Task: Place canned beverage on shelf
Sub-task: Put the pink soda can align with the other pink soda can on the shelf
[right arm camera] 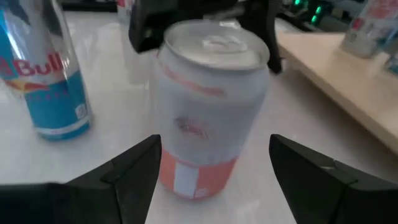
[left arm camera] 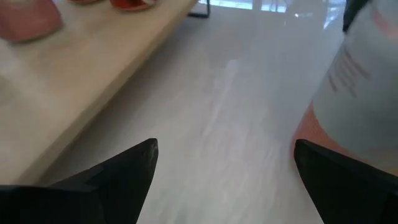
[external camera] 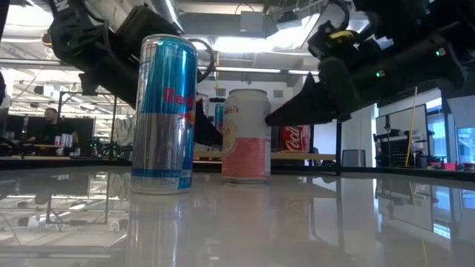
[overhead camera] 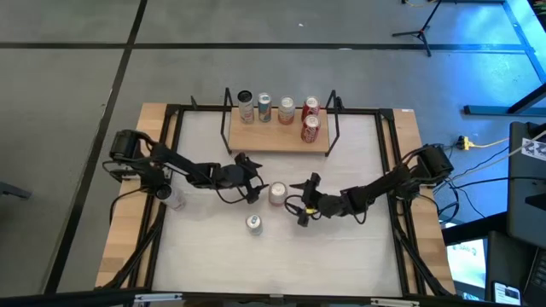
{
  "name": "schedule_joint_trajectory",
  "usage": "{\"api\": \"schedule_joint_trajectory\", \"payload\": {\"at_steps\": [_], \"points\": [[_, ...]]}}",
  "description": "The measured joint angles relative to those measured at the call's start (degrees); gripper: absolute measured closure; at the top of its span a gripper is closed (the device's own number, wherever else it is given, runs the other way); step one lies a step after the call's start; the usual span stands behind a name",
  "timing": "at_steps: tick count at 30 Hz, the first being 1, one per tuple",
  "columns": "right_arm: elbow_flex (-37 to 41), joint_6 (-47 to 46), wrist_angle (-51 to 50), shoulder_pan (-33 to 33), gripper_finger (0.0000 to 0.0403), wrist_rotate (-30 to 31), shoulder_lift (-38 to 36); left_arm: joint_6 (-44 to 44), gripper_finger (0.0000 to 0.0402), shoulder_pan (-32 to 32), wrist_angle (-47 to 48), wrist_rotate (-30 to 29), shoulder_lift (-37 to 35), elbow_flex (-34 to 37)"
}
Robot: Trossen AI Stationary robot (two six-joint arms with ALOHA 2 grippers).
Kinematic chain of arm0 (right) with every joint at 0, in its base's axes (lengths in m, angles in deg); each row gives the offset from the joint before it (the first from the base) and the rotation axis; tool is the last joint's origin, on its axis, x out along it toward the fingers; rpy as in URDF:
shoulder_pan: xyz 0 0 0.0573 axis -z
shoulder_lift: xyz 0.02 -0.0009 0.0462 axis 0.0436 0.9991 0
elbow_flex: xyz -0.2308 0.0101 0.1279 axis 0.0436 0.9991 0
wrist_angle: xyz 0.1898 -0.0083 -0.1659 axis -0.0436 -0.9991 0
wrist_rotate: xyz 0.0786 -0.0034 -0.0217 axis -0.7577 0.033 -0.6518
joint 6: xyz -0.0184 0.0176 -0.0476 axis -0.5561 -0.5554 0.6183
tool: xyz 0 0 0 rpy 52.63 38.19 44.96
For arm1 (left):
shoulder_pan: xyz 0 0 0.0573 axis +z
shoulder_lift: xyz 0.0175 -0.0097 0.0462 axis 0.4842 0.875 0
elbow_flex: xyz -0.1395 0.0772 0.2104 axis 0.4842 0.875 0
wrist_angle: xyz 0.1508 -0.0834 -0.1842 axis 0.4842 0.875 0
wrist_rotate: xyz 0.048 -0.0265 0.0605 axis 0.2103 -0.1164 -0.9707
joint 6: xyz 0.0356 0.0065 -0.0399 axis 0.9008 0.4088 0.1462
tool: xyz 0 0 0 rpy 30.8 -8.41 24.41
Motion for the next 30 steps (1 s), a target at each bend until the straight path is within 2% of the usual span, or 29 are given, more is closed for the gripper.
{"api": "schedule_joint_trajectory", "payload": {"at_steps": [5, 12, 15, 18, 21, 25, 30], "points": [[-0.66, 1.42, -1.37, 0.86, 0.0109, 1.7, 0.31, 0.1, 0.0035, -0.76, -2.6, 4.94, 1.62, 0.05], [-0.66, 3.03, -4.5, 1.04, 0.0109, 3.21, 0.24, 0.15, 0.0035, -3.4, -2.68, 5.42, 1.82, 0.07], [-0.66, 3.21, -6.04, 1.15, 0.0109, 5.75, -0.53, 0.12, 0.0035, -4.87, -3.92, 7.0, 1.86, 0.03], [-0.68, 3.2, -9.15, 1.15, 0.0109, 8.28, -2.4, 0.14, 0.0035, -6.06, -4.26, 6.68, 1.82, 0.01], [-0.68, 3.21, -12.52, 1.13, 0.0109, 7.96, -4.7, 0.04, 0.0035, -6.65, -3.64, 6.28, 1.82, -0.02], [-0.66, 1.93, -15.28, 0.72, 0.0109, 2.31, -8.64, -1.21, 0.0035, -7.67, -0.79, 6.32, 1.02, -0.01], [-0.68, 1.52, -13.2, 0.7, 0.0109, -7.73, -12.08, -1.41, 0.0035, -9.31, 6.14, 6.45, -2.42, -0.02]]}}
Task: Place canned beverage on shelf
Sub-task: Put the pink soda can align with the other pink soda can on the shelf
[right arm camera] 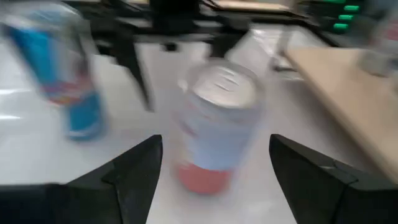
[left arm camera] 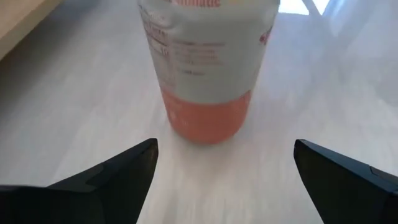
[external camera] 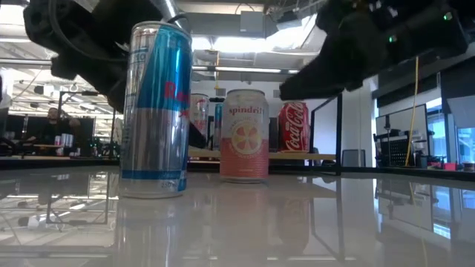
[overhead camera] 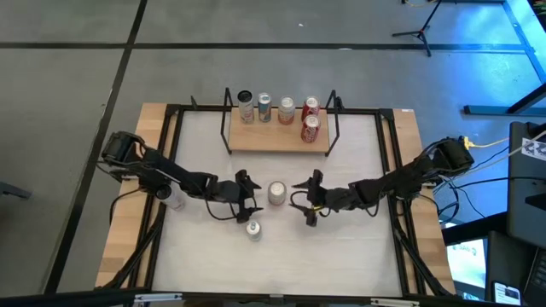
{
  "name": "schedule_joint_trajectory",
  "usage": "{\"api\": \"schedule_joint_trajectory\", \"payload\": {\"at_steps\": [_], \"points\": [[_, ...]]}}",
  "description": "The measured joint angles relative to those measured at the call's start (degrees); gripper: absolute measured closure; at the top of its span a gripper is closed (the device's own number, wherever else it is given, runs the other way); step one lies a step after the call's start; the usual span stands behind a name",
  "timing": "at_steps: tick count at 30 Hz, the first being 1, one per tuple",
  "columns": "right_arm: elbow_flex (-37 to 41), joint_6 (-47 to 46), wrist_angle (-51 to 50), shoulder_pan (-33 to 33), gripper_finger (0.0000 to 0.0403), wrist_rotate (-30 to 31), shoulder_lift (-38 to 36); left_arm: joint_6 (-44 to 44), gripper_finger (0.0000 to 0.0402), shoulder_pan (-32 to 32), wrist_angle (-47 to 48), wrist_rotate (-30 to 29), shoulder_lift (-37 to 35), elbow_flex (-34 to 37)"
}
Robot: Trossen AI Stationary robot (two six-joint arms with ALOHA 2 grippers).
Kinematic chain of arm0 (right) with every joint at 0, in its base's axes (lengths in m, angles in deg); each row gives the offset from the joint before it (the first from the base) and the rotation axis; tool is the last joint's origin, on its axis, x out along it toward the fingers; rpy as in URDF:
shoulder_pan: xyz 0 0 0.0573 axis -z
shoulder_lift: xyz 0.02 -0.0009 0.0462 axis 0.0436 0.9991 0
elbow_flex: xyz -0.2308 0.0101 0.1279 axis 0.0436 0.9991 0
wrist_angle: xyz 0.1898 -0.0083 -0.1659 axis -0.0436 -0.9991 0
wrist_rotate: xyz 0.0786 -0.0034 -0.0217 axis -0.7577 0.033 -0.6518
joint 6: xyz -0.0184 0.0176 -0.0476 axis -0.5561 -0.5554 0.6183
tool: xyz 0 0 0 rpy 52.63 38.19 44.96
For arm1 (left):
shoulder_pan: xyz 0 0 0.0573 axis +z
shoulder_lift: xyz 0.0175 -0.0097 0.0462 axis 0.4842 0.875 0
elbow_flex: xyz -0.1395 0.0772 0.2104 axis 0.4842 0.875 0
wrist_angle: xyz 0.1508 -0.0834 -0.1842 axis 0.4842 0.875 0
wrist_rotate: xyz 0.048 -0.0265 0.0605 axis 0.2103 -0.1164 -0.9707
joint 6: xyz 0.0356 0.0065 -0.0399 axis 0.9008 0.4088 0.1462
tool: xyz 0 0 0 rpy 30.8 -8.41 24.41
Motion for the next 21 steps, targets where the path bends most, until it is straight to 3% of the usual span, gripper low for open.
{"api": "schedule_joint_trajectory", "payload": {"at_steps": [6, 10, 13, 18, 21], "points": [[-0.39, 0.12, 4.49, 0.5, 0.0109, -4.89, -0.46, 0.01, 0.0035, -0.63, 7.25, -1.58, -5.15, 0.02], [-4.95, 0.7, 3.7, 2.75, 0.0095, -9.74, 0.37, 1.28, 0.0035, -0.56, 9.99, -2.14, -8.78, 0.0], [-10.07, 0.91, -2.52, 4.33, 0.0064, -11.37, 2.07, 2.22, 0.0035, -0.54, 11.89, -2.83, -11.49, 0.0], [-18.44, 1.34, -18.47, 4.59, 0.0012, -6.11, 4.04, 2.2, 0.0035, -0.54, 13.15, -4.45, -14.8, 1.81], [-20.04, -0.97, -22.64, 4.55, 0.0008, -6.73, 4.39, 1.64, 0.0035, -0.54, 13.21, -4.95, -15.38, 2.5]]}}
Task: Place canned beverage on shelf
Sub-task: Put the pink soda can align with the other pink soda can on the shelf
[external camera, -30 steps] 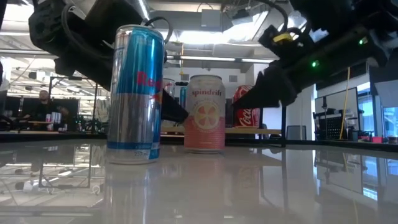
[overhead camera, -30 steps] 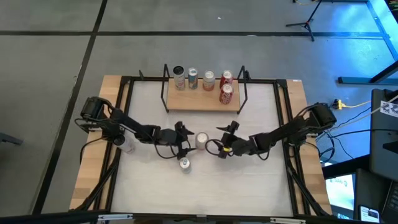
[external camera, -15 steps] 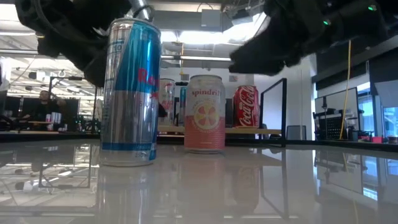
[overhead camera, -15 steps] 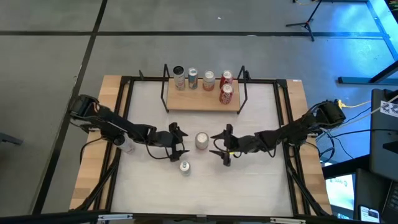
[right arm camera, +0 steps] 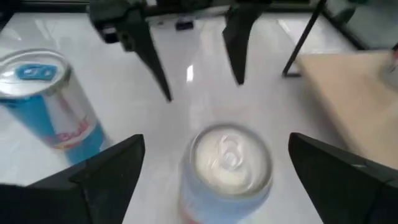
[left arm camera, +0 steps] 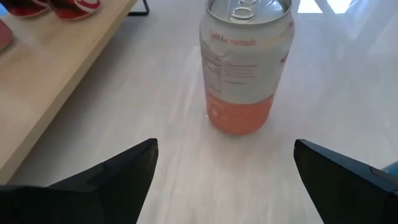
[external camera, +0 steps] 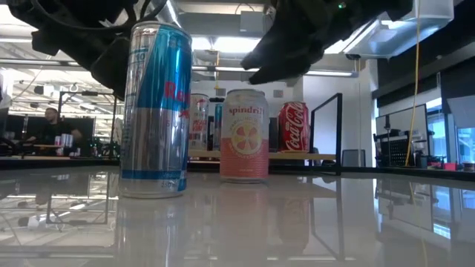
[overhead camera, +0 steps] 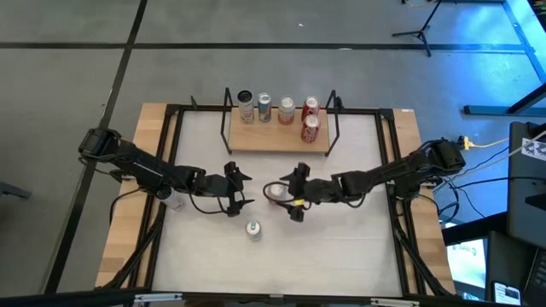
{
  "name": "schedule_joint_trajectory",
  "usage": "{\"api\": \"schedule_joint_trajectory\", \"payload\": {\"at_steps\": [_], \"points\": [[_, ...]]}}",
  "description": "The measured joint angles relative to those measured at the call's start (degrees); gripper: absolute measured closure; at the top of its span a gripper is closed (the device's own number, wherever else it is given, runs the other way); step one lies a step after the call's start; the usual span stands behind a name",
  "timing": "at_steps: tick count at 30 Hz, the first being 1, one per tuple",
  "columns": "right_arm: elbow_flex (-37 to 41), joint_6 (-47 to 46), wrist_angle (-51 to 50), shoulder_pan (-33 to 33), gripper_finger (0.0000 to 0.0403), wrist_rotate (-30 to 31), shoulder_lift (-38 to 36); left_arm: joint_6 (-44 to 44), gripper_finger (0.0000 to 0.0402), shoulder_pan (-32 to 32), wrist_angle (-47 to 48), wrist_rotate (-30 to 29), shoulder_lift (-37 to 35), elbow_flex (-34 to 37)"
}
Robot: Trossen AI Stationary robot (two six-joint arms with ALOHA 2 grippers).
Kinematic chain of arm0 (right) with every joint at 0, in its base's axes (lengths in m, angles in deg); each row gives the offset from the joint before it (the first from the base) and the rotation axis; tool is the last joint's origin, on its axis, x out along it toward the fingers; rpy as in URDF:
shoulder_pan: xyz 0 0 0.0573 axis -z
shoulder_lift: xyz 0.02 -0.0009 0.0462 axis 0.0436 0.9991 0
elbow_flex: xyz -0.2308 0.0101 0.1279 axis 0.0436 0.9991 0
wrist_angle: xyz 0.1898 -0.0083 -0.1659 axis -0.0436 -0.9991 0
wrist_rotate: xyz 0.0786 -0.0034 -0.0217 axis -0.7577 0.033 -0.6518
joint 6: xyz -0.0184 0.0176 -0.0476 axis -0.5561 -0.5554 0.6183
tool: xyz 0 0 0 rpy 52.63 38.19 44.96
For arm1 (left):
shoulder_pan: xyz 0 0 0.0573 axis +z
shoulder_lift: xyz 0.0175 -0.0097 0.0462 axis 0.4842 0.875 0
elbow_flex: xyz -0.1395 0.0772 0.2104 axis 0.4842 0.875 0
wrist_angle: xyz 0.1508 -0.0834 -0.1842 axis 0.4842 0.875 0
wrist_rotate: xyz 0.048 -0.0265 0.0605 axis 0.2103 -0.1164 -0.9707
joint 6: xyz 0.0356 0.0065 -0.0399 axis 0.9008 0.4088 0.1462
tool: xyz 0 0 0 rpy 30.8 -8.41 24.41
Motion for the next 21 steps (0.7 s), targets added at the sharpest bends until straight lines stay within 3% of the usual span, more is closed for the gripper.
{"api": "schedule_joint_trajectory", "payload": {"at_steps": [5, 12, 21], "points": [[-0.18, -1.86, 0.24, -0.05, 0.0024, -1.2, 0.0, -1.13, 0.0035, -0.02, -0.19, 0.32, -0.01, 0.01], [-0.13, -1.95, 5.26, 0.01, 0.0026, 1.56, 4.08, -1.75, 0.0035, -0.91, -0.15, 0.45, -0.01, 0.01], [-0.16, -1.94, 3.38, 0.01, 0.0026, 7.37, 5.51, -1.73, 0.0035, -1.16, -0.32, 0.47, -0.01, 0.01]]}}
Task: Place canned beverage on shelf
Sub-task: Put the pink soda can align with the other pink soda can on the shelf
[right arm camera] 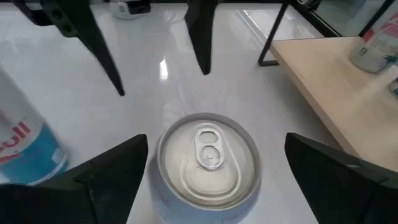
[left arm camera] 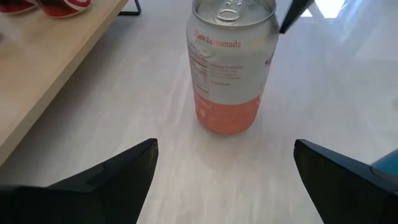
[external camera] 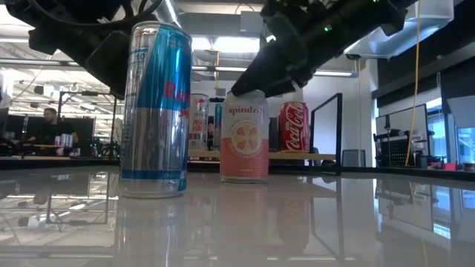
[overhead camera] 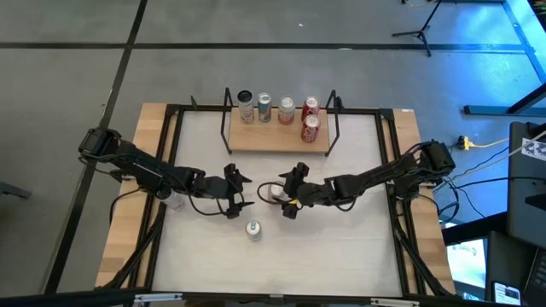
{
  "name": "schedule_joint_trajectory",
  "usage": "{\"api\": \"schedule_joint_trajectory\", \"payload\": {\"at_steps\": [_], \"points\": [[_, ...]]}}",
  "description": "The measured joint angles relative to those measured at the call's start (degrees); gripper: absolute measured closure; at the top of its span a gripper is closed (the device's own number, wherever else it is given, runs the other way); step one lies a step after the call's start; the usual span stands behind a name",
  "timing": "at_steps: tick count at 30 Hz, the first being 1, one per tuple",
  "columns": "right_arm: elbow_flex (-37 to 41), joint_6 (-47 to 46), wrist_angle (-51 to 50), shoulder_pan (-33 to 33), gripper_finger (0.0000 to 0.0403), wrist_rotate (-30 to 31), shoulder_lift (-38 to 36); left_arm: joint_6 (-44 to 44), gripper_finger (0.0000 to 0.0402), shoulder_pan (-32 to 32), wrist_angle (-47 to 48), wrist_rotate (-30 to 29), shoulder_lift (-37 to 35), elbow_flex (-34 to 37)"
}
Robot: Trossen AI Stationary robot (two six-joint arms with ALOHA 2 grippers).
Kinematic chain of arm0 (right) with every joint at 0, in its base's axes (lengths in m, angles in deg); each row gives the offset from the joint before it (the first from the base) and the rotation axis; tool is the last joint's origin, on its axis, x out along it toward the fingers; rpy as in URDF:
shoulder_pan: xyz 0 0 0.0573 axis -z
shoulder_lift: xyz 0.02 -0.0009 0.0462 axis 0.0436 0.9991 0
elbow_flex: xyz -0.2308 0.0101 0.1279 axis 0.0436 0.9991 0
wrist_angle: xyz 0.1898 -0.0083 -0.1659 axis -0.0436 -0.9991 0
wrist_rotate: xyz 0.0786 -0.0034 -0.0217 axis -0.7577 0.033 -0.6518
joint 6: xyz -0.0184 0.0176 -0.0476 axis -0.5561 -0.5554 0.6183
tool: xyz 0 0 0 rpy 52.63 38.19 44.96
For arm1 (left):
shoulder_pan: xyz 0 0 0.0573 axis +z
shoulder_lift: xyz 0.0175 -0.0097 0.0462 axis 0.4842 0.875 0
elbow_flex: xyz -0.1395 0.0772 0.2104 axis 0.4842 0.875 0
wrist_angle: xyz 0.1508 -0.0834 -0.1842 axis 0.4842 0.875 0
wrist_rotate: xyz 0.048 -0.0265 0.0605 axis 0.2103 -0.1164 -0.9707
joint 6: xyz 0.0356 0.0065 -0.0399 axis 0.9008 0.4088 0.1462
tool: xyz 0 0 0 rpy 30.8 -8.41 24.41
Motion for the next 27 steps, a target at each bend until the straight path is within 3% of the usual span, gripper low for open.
{"api": "schedule_joint_trajectory", "payload": {"at_steps": [10, 14, 18, 23, 27], "points": [[-0.05, -6.01, 3.18, 0.35, 0.0026, 1.3, 2.81, -0.13, 0.0035, 0.0, -0.01, 0.0, 0.0, 0.0], [0.0, -6.28, 2.9, 0.22, 0.0035, 6.26, 3.69, -0.13, 0.0035, 0.0, -0.17, 0.29, 0.0, 0.02], [0.0, -6.06, 3.71, 0.37, 0.0082, 7.22, 3.69, -0.07, 0.0035, 0.0, -0.29, 0.66, 0.0, 0.02], [-0.21, -2.75, 3.9, 0.33, 0.0173, 7.33, 3.14, -0.07, 0.0035, 0.0, -0.31, 0.9, 0.0, 0.02], [-0.81, 1.02, 0.76, 0.35, 0.0176, 6.34, 1.06, -0.04, 0.0035, 0.0, -0.32, 0.93, 0.0, 0.02]]}}
